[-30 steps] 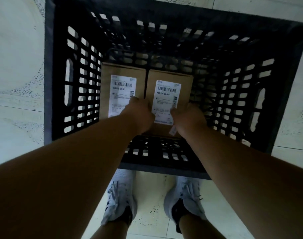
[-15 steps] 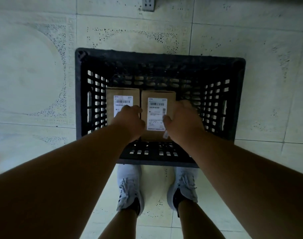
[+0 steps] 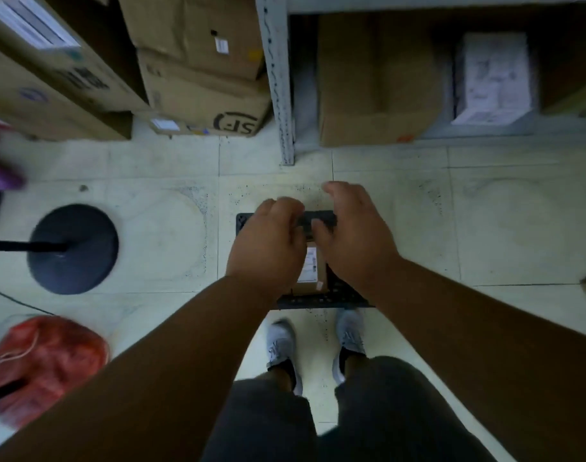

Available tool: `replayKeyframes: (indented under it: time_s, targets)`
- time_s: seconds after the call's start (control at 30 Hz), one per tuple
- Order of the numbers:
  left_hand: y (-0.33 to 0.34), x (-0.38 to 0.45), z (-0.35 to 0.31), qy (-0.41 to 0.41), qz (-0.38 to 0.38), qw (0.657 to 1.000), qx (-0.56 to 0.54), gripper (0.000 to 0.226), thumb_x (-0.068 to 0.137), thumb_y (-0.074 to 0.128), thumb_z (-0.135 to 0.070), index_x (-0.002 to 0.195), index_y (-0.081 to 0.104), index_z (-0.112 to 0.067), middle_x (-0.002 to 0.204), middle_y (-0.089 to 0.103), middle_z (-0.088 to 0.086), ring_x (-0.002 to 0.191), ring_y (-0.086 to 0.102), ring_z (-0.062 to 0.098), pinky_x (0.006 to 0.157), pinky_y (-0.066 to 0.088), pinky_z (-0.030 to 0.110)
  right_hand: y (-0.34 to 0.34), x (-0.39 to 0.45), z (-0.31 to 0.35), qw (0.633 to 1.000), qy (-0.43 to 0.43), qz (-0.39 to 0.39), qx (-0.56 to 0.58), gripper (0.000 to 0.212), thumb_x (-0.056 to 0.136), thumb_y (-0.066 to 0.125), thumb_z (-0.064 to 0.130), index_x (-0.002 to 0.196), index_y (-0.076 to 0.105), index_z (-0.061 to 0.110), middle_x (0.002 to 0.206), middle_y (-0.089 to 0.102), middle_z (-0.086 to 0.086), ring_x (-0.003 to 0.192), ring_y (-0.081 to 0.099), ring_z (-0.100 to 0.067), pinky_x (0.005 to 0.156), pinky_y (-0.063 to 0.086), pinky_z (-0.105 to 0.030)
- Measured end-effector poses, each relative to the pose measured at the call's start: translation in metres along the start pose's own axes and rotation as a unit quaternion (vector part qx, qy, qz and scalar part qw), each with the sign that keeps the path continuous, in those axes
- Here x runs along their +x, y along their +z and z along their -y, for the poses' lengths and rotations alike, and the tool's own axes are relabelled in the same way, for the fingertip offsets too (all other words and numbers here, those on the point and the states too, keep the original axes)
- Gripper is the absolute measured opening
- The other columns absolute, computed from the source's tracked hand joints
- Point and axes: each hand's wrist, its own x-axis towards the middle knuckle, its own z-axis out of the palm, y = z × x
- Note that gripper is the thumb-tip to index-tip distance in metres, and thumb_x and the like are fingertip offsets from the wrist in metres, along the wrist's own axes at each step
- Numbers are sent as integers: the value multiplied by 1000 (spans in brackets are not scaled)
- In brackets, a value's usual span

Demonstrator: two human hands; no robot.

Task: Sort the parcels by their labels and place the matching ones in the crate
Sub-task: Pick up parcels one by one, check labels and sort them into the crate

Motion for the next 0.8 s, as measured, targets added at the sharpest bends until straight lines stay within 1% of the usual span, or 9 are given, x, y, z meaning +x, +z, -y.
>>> replayKeyframes:
  time_s: [0.1,0.23,0.3,0.4,0.43,0.5,0.57,0.7,0.8]
  targets:
    - [-57,-40,-49,24,-51,998,-20,32,96,53,-18,126,57,-24,115,58,-5,90,58,9,75,46,25,-68,-32,52,997,-63,-39,9,59,91,66,21,146,43,22,138,47,-4,118,51,-16,93,43,-27]
    - [-108,-81,-98,96,-108,989,-28,32,94,57,-20,124,56,-28,109,55,-13,88,53,1,73,41,17,-135,-70,99,988,-123,-97,4,63,90,69,27,146,41,31,137,47,4,120,45,-8,92,39,-25]
    - [-124,-91,-115,128,-120,984,-23,32,94,58,-20,125,56,-28,110,56,-12,89,52,1,71,40,15,-158,-86,112,982,-141,-127,-10,63,90,67,30,147,39,33,139,46,5,125,44,-10,92,36,-24]
    - [-146,-99,-135,158,-138,977,-29,31,96,57,-22,126,56,-27,111,56,-13,84,51,-1,65,37,6,-181,-104,124,972,-169,-160,-41,68,88,70,30,149,39,29,145,41,1,132,42,-14,100,34,-24]
    - [-153,-101,-140,171,-140,975,-35,30,96,57,-22,125,57,-26,110,56,-12,84,52,-1,67,39,7,-187,-111,129,969,-168,-173,-47,70,87,70,30,149,38,29,150,37,0,136,39,-14,103,32,-25]
    - [-164,-105,-149,204,-142,968,-41,29,95,57,-18,123,58,-23,107,55,-10,83,53,4,73,47,21,-194,-124,136,966,-157,-199,-45,72,87,70,31,151,36,29,159,27,-1,144,31,-16,109,30,-28]
    - [-172,-112,-155,231,-128,964,-37,28,94,56,-17,122,58,-23,106,54,-8,81,54,8,76,50,31,-195,-143,140,961,-128,-239,-51,75,87,70,35,152,34,29,164,18,-1,148,24,-19,115,31,-37]
    - [-173,-133,-156,258,-108,959,-49,28,95,57,-18,122,58,-24,106,55,-10,81,54,4,74,49,28,-184,-185,137,954,-90,-284,-36,81,85,70,45,154,28,35,167,9,1,150,19,-18,113,37,-50]
    - [-162,-148,-159,282,-78,954,-60,27,95,57,-20,121,57,-25,106,54,-10,82,53,4,74,48,27,-183,-216,130,942,-59,-328,-43,86,84,72,46,155,24,37,167,6,1,150,19,-15,112,38,-47]
